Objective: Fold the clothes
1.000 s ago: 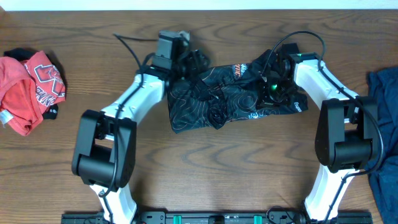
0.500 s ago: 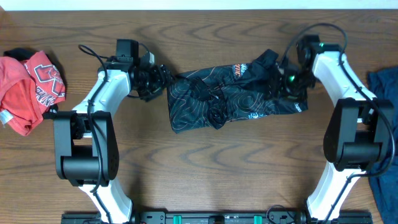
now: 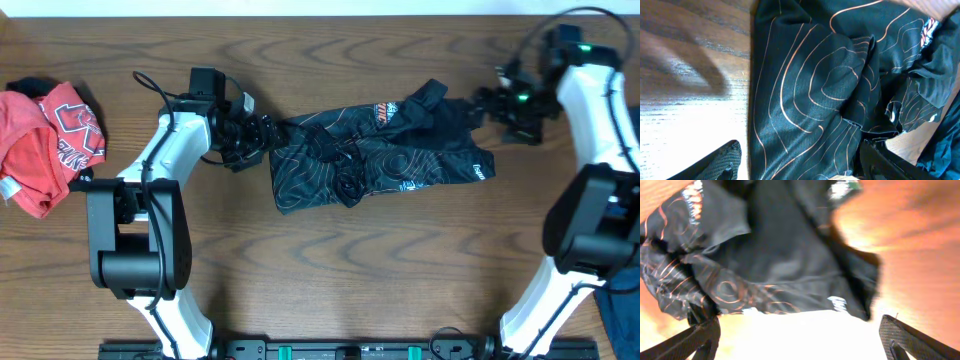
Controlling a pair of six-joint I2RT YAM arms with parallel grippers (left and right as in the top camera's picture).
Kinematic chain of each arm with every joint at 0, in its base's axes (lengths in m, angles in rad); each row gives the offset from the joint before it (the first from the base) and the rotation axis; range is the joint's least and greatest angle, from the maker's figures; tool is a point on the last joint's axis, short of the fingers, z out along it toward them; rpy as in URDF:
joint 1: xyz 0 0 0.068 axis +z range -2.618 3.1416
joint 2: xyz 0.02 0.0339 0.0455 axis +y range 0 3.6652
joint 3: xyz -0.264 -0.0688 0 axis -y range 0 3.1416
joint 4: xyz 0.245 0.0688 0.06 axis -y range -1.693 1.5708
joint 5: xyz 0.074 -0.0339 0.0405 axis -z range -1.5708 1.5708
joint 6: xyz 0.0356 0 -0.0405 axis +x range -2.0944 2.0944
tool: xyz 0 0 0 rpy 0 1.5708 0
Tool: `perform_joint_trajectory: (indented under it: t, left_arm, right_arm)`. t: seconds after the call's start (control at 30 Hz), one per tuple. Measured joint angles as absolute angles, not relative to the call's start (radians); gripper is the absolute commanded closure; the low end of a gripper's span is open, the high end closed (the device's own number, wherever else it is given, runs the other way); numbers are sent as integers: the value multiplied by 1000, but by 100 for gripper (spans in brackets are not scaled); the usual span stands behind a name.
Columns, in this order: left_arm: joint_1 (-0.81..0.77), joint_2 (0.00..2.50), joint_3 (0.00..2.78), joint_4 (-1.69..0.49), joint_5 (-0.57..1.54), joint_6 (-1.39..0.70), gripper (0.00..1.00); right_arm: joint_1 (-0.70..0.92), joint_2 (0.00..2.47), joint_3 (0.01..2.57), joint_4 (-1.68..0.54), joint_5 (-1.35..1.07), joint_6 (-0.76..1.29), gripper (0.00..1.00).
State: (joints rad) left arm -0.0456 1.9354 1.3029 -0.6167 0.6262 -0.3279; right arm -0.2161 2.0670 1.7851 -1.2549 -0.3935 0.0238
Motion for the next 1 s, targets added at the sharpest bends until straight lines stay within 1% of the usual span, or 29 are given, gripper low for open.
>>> perform_joint_trajectory:
  t: [0.17,0.27,0.4,0.53,0.67,0.73,0.8,1.0]
  left_arm:
    - [-46,1935,1303,-631,626,-316,23]
    - [-46,1935,1303,-646,626,-315,23]
    - [-46,1935,1303,-659,626,-313,22]
    - [-46,1935,1303,-675,626,-313,22]
    - [-46,1935,1303,-683,626,-313,22]
    - [-46,1935,1303,-685,626,-313,22]
    - [-46,1935,1303,-685,626,-313,23]
    - [-46,1935,1303,-686,626,-313,23]
  right_arm:
    - [-289,2067,1785,-1271,-398,-11,5]
    - [-295,2074,1785,-1260,-406,-21,1]
    - [-295,2127,1785,-1219,-438,-35,1]
    - [-295,2230,1785,-1170,-484,-50,9]
    - [-299,2304,1784,-1159,-536,-82,9]
    - [-302,2309,1784,-1161,-563,-102,11]
    - [-304,2313,1784,-1158,-583,-125,15]
    - [-303,2335,1784,-1142,-683,-197,15]
